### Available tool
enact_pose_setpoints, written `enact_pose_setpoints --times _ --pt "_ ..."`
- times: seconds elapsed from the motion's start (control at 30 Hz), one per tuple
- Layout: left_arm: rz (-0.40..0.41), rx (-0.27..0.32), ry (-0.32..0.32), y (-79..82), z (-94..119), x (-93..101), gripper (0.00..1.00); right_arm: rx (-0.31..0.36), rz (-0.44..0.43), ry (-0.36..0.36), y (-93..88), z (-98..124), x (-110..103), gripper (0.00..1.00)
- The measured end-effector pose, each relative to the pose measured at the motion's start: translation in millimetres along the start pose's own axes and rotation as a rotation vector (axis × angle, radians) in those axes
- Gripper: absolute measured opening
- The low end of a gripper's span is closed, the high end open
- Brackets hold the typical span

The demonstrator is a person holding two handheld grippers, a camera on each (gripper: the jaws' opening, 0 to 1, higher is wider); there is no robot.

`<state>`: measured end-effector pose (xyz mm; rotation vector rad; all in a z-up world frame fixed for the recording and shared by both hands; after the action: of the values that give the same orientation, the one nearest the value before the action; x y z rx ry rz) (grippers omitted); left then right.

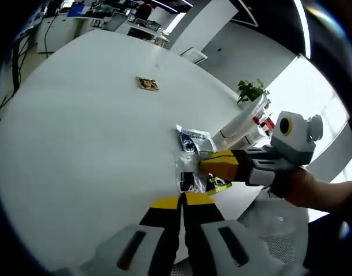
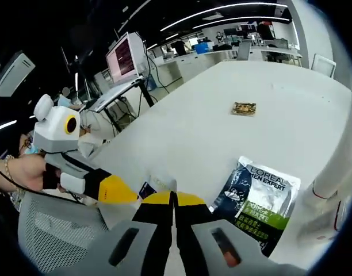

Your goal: Arrange the skincare products in the storage area until every visible bottle or jar stands upright without overlapping.

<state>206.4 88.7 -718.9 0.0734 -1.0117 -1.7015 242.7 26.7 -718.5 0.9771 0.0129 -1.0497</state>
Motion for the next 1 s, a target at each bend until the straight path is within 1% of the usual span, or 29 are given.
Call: enact_pose_setpoints --times 0.1,0.13,0.2,0.37,0.47,0.63,0.7,0.87,1.0 --pt "-0.010 -0.017 0.008 -4.4 -4.0 -3.1 0.00 -0.022 0.003 -0.016 -3.6 -7.1 3.9 0.01" --pt "-0.011 -0.022 0.010 -5.6 -5.1 -1.2 0.00 -0.025 0.003 -0.020 -4.3 -9.0 5.1 0.01" --pt "-0.019 -0.028 0.014 -5.6 -8.0 -3.3 0.00 -0.031 0.004 -0.027 -5.9 -12.5 7.5 0.01" --pt "-0.047 -0.054 0.031 -7.3 -14.6 -10.6 0.00 -0.053 0.036 -0.047 -8.1 -17.6 9.0 0.01" --pt "-0.064 -0.068 0.035 -9.2 -16.0 -11.0 0.00 -0.071 0.062 -0.057 -11.5 -21.9 12.8 0.01" --pt "-0.088 -0.089 0.039 -11.2 -22.9 -16.6 0.00 -0.093 0.102 -0.070 -13.4 -24.2 15.3 0.01" --pt "-0.098 -0.096 0.041 -13.6 -22.6 -14.5 0.00 -0.099 0.114 -0.072 -13.9 -26.1 16.5 0.01" --pt "-0.108 -0.106 0.041 -12.6 -27.2 -19.4 0.00 -0.111 0.141 -0.073 -15.0 -26.9 18.0 0.01" --pt "-0.116 -0.114 0.046 -15.6 -27.1 -19.6 0.00 -0.114 0.168 -0.075 -15.9 -27.6 17.0 0.01"
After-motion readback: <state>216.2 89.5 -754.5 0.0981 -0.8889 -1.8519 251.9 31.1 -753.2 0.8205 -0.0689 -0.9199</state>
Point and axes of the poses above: the point that each gripper's makers call its tool centre point, and the gripper's own axes: z roughly backward along the fingers, x roughly to its right, y roughly out of its top, the point moved 1 cm from there along z, roughly backward along the fingers, and after that the axes turned 11 degrees about -z, right-handed, at the moved point
